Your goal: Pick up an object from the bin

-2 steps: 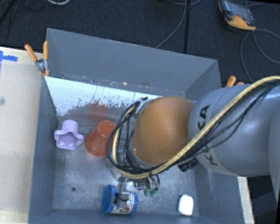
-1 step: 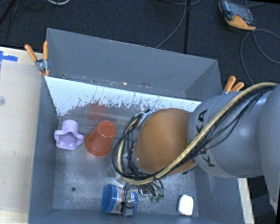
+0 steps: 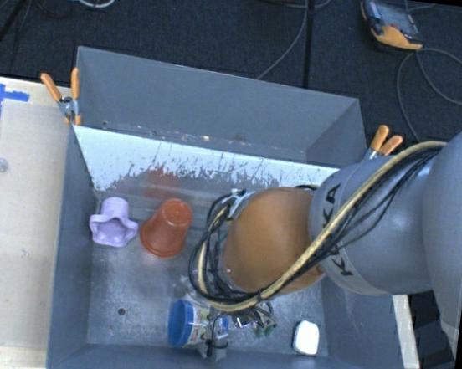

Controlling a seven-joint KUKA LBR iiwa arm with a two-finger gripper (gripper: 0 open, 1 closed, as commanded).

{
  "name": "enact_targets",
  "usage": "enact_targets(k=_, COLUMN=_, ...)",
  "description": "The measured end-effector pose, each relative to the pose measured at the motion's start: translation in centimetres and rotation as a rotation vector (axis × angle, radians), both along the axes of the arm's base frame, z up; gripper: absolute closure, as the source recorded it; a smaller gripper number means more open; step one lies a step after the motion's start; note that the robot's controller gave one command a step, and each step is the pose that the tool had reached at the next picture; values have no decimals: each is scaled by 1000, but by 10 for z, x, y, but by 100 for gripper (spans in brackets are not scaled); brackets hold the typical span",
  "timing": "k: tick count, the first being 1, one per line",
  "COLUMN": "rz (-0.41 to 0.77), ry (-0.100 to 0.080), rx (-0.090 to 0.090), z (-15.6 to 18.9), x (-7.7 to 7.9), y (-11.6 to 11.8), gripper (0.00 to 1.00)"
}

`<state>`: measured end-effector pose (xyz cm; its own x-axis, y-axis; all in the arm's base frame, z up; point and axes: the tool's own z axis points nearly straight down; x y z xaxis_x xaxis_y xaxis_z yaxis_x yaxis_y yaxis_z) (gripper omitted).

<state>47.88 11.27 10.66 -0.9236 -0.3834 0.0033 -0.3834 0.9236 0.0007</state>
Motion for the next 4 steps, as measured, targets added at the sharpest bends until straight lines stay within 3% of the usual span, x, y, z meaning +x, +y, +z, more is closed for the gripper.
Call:
enact_targets(k=1, rz=-189, ry=2, rx=-1, z=-18, x=1, y=-8, gripper=0)
enact_targets(k=2, rz=-1, ry=-8, rx=3, z=-25, x=2, y=-6, gripper=0)
enact_targets(k=3, rz=345, ry=-10, rx=3, z=-35, x=0, y=10, gripper=100)
enact_targets(k=4, rz=345, ry=-10, rx=3, z=-35, x=0, y=10, gripper=100)
